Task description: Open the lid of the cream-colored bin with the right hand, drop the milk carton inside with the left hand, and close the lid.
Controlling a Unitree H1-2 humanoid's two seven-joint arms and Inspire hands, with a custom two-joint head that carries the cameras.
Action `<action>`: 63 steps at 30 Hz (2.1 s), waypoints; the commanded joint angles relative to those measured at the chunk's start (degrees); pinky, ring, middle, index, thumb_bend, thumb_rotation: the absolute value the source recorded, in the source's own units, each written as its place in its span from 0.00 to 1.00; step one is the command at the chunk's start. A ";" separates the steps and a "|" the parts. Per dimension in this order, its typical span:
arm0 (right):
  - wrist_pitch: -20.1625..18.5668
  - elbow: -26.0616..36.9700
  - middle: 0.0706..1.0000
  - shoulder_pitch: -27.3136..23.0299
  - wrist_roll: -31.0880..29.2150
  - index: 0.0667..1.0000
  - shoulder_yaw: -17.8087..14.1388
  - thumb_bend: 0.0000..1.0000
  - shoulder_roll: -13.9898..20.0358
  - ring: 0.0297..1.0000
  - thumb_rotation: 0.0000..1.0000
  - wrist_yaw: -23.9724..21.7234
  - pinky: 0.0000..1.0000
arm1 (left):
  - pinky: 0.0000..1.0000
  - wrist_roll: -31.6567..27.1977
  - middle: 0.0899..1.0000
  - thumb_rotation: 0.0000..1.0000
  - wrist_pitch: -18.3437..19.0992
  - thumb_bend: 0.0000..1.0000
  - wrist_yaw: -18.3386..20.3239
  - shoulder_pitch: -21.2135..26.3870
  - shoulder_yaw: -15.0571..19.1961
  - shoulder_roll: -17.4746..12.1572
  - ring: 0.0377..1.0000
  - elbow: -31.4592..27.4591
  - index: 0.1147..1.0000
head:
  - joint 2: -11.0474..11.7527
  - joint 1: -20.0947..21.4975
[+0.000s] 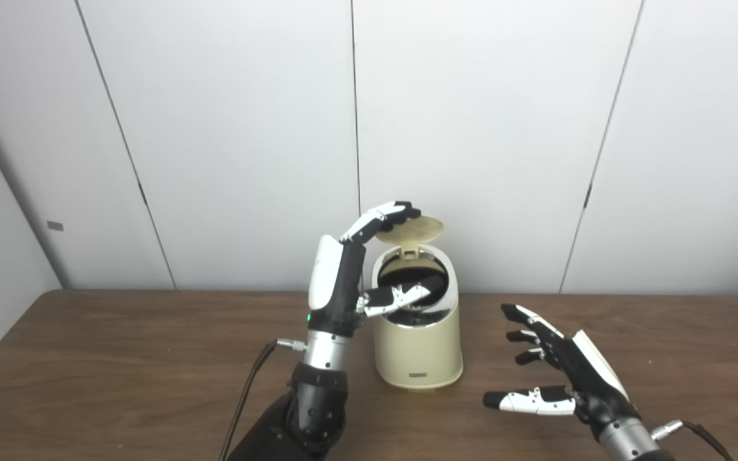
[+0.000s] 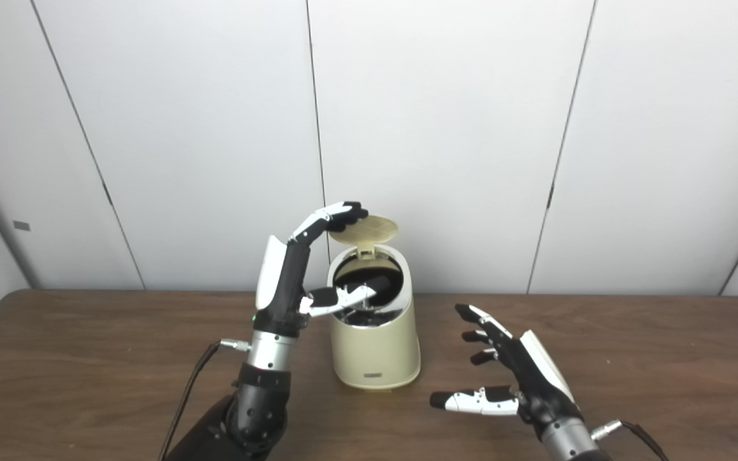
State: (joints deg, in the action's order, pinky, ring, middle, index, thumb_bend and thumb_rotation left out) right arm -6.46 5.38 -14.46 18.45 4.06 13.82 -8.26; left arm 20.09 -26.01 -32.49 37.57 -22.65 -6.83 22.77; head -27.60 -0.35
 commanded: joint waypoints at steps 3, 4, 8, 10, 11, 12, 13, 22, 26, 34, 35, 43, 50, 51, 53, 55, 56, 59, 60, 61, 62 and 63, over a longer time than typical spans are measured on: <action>1.29 1.59 0.90 -2.32 -0.18 0.88 -0.38 0.77 0.88 0.80 0.28 0.62 0.65 | 0.69 -3.18 0.77 0.12 -0.49 0.78 6.51 0.43 4.18 -0.76 0.77 -5.49 0.74 | -0.13 -0.08; 1.33 1.53 0.89 -2.37 -0.29 0.88 -0.43 0.77 0.93 0.80 0.28 0.64 0.65 | 0.70 -5.08 0.78 0.13 0.42 0.78 8.75 -0.44 5.32 -0.69 0.78 -6.87 0.76 | -0.15 -0.12; 1.19 1.47 0.89 -2.44 -0.62 0.88 -0.59 0.78 0.98 0.80 0.29 0.64 0.65 | 0.78 -13.28 0.85 0.19 4.82 0.82 17.04 -4.21 9.90 -0.89 0.83 -12.75 0.86 | -0.07 -0.27; 1.11 1.55 0.89 -2.48 -0.68 0.88 -0.61 0.78 1.04 0.80 0.30 0.59 0.66 | 0.81 -15.85 0.88 0.21 6.31 0.84 19.84 -5.62 12.00 -0.90 0.86 -14.76 0.91 | -0.15 -0.27; 1.20 1.54 0.89 -2.50 -0.63 0.88 -0.62 0.78 1.08 0.80 0.30 0.64 0.66 | 0.83 -16.82 0.89 0.22 7.27 0.84 21.05 -6.36 13.03 -0.95 0.87 -15.78 0.92 | -0.15 -0.41; 1.29 1.51 0.89 -2.52 -0.58 0.88 -0.62 0.78 1.11 0.80 0.30 0.70 0.65 | 0.85 -17.31 0.91 0.24 8.01 0.85 22.01 -6.85 13.85 -0.85 0.88 -16.46 0.94 | -0.15 -0.41; 1.31 1.51 0.89 -2.56 -0.46 0.88 -0.63 0.78 1.14 0.80 0.30 0.78 0.65 | 0.86 -17.54 0.91 0.24 9.20 0.85 22.79 -7.63 14.79 -1.07 0.88 -17.40 0.95 | -0.14 -0.45; 2.01 1.29 0.89 -2.96 -0.37 0.87 -0.71 0.79 2.07 0.79 0.33 0.72 0.64 | 0.87 -17.61 0.94 0.33 14.74 0.84 26.83 -13.34 20.90 -2.00 0.90 -21.17 1.00 | -0.19 -0.73; 2.71 0.90 0.89 -3.50 -0.34 0.88 -0.69 0.79 2.41 0.79 0.35 0.79 0.64 | 0.81 -17.94 0.91 0.36 15.41 0.86 28.15 -15.43 22.26 -2.10 0.88 -20.75 0.99 | -0.15 -0.95; 3.82 0.58 0.88 -5.89 -1.59 0.87 -0.84 0.77 2.29 0.80 0.31 0.63 0.66 | 0.76 -15.69 0.84 0.37 18.53 0.89 29.70 -18.84 22.64 -2.03 0.78 -19.71 0.91 | -0.02 -1.18; 3.90 0.58 0.88 -6.27 -1.69 0.87 -0.85 0.77 2.18 0.80 0.30 0.66 0.67 | 0.73 -15.56 0.83 0.37 18.77 0.88 29.79 -19.16 22.65 -1.94 0.77 -19.48 0.90 | -0.02 -1.18; 3.21 0.18 0.90 -10.18 -0.50 0.88 -0.12 0.77 2.25 0.82 0.38 0.51 0.69 | 0.60 -17.72 0.72 0.27 18.71 0.84 31.83 -21.10 23.08 -1.01 0.68 -16.73 0.80 | 0.08 -0.73; 2.56 -0.02 0.89 -15.04 0.31 0.88 0.38 0.78 2.01 0.83 0.42 0.12 0.68 | 0.54 -17.54 0.67 0.18 17.71 0.78 32.80 -22.88 22.53 -0.58 0.62 -13.95 0.68 | 0.33 -0.60; 2.49 0.09 0.89 -15.74 0.69 0.88 0.55 0.78 2.11 0.82 0.42 0.05 0.68 | 0.54 -17.35 0.66 0.16 17.90 0.77 32.74 -23.16 22.44 -0.41 0.62 -13.72 0.67 | 0.37 -0.55; 2.17 0.28 0.88 -17.28 1.40 0.88 0.89 0.77 2.30 0.82 0.42 -0.25 0.68 | 0.54 -17.17 0.67 0.17 18.04 0.77 32.61 -23.62 22.28 -0.01 0.63 -12.99 0.67 | 0.66 -0.28; 0.77 0.55 0.88 -18.94 1.59 0.88 1.13 0.78 2.28 0.82 0.41 -0.99 0.69 | 0.55 -17.11 0.67 0.18 17.88 0.78 32.59 -23.90 22.19 0.29 0.63 -12.30 0.68 | 0.75 -0.25; -0.12 0.59 0.88 -19.70 1.84 0.88 1.30 0.78 2.26 0.83 0.41 -1.35 0.69 | 0.56 -17.05 0.67 0.18 17.65 0.78 32.62 -23.97 22.17 0.35 0.64 -11.97 0.68 | 0.75 -0.25; -3.13 0.65 0.88 -22.55 4.14 0.88 2.49 0.81 2.67 0.83 0.46 -2.61 0.70 | 0.58 -16.95 0.68 0.17 17.00 0.76 32.54 -24.01 22.11 0.62 0.65 -10.94 0.69 | 0.90 -0.19; -3.53 0.37 0.88 -23.55 4.84 0.88 2.88 0.81 2.81 0.83 0.46 -2.92 0.70 | 0.58 -17.26 0.68 0.16 16.83 0.76 32.60 -24.00 22.18 0.80 0.65 -10.66 0.69 | 0.88 -0.10; -3.65 0.03 0.88 -24.36 5.26 0.89 3.15 0.80 2.93 0.83 0.45 -3.10 0.69 | 0.58 -17.50 0.68 0.15 16.67 0.76 32.66 -23.99 22.23 0.96 0.65 -10.41 0.69 | 0.95 -0.03; -4.10 -0.25 0.88 -25.25 5.55 0.88 3.41 0.80 3.00 0.82 0.45 -3.39 0.68 | 0.58 -17.63 0.68 0.14 16.39 0.76 32.70 -23.96 22.24 1.09 0.65 -10.08 0.69 | 0.99 -0.02; -4.36 -0.52 0.88 -26.00 5.67 0.88 3.59 0.80 3.08 0.82 0.44 -3.61 0.67 | 0.58 -17.75 0.68 0.13 16.21 0.76 32.77 -23.95 22.23 1.21 0.66 -9.83 0.69 | 1.04 -0.04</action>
State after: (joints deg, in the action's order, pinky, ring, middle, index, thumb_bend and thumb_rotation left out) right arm -11.03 3.77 -36.52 23.67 7.97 16.03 -11.88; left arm 2.51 -7.86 0.32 13.29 -0.32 -6.21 12.02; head -26.54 -0.35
